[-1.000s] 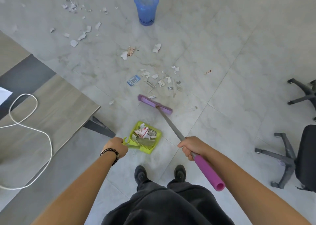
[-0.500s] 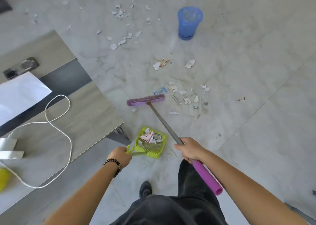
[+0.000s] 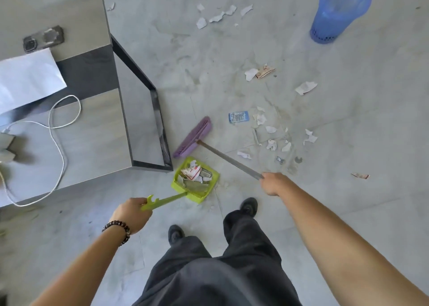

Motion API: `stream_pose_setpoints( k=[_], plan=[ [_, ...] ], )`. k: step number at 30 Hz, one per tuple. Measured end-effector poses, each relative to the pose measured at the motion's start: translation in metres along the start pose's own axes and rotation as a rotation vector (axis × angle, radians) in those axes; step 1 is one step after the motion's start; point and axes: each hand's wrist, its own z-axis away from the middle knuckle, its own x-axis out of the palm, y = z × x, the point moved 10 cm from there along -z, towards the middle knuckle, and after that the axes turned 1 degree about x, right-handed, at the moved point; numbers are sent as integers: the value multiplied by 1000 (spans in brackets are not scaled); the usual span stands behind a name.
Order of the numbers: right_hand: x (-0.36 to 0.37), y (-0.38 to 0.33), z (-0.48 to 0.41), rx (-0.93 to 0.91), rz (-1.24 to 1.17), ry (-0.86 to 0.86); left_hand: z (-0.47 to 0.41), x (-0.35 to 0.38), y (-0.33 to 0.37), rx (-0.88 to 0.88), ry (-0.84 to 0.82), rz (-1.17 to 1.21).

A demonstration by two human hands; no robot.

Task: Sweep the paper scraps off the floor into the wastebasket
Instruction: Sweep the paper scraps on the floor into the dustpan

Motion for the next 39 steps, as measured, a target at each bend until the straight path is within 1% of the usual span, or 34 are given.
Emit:
stream_pose_setpoints(
  k=[3,5,7,10,13,18,20,24,27,31,35,39],
  plan=[
    [-13,98,13,111,43,18,9,5,21,-16,4,13],
    [-24,141,29,149,56,89,12,4,36,-21,6,52],
    [-32,165,44,163,46,167,12,3,47,-32,-2,95],
    [-31,182,60,158,-60,192,14,1,59,-28,-9,127],
    [-41,173,60,122,-190,210,21,6,65,-9,2,132],
    [-82,110,23,113,-345,244,32,15,81,27,26,119],
    [-89,92,-1,132,-420,213,31,19,86,38,36,125],
    [-83,69,-9,183,-334,29,25,27,100,81,38,71],
    [-56,81,12,220,-299,-47,20,35,104,107,26,-4],
    [3,128,46,232,-387,44,17,47,108,150,10,-43],
    [58,153,90,243,-415,-6,17,63,104,183,-27,-100],
    [98,159,135,251,-511,-20,21,71,95,242,-31,-115]
  ],
)
